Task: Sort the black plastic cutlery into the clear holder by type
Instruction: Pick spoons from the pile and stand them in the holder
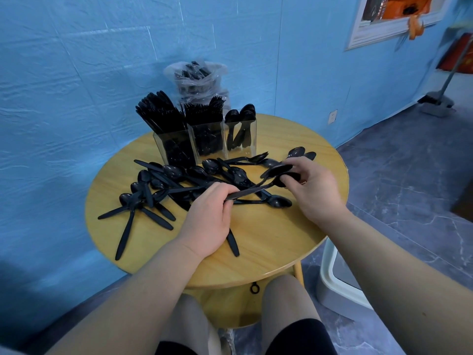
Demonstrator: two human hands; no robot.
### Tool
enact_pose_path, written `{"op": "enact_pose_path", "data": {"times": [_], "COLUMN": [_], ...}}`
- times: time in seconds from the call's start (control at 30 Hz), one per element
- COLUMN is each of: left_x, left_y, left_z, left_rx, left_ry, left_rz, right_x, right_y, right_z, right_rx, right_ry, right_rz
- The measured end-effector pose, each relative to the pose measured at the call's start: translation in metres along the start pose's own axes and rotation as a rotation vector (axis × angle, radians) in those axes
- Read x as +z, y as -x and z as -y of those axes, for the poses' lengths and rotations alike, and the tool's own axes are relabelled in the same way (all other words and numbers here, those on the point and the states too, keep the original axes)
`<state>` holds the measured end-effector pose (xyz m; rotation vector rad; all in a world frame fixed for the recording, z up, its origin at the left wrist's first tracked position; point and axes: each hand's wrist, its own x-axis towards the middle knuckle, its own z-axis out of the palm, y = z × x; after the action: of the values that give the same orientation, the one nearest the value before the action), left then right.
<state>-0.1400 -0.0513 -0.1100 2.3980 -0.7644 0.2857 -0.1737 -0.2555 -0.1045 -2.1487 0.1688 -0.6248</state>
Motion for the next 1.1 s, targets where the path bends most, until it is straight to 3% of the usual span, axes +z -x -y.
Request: {"op": "enact_pose_path", "data": {"times": [0.23, 0.4, 0.47, 0.57, 0.67, 0.77, 0.9, 1.1], "left_x": [-0.002, 0.002, 0.002, 0.002, 0.002, 0.002, 0.001, 0.000], "left_y": [0.002, -0.001, -0.003, -0.005, -0.005, -0.004, -0.004, -0.003], "left_z": [-0.002, -0.001, 0.000, 0.004, 0.005, 0.005, 0.006, 0.004], "left_rx": [0.003, -0.010, -0.089, -0.144, -0.145, -0.132, -0.103, -0.080], "left_ry": [-0.053, -0.164, -0.156, -0.151, -0.148, -0.152, -0.157, -0.129], "left_rz": [0.020, -0.038, -0.082, -0.132, -0.135, -0.133, -0.112, -0.077], "right_x": [-0.005, -0.005, -0.007, -0.007, -0.008, -0.008, -0.006, 0.005], "right_y": [-0.005, 0.000, 0.005, 0.009, 0.009, 0.011, 0.009, 0.005], "right_z": [-0.004, 0.001, 0.002, 0.003, 0.003, 0.001, -0.005, 0.003], "right_rx": [-0.174, -0.170, -0.075, -0.070, -0.129, -0.231, -0.355, -0.242], "right_ry": [0.246, 0.249, 0.216, 0.419, 0.518, 0.592, 0.474, 0.205], "right_rz": [-0.002, 0.009, 0.101, 0.348, 0.384, 0.322, 0.138, -0.051]}}
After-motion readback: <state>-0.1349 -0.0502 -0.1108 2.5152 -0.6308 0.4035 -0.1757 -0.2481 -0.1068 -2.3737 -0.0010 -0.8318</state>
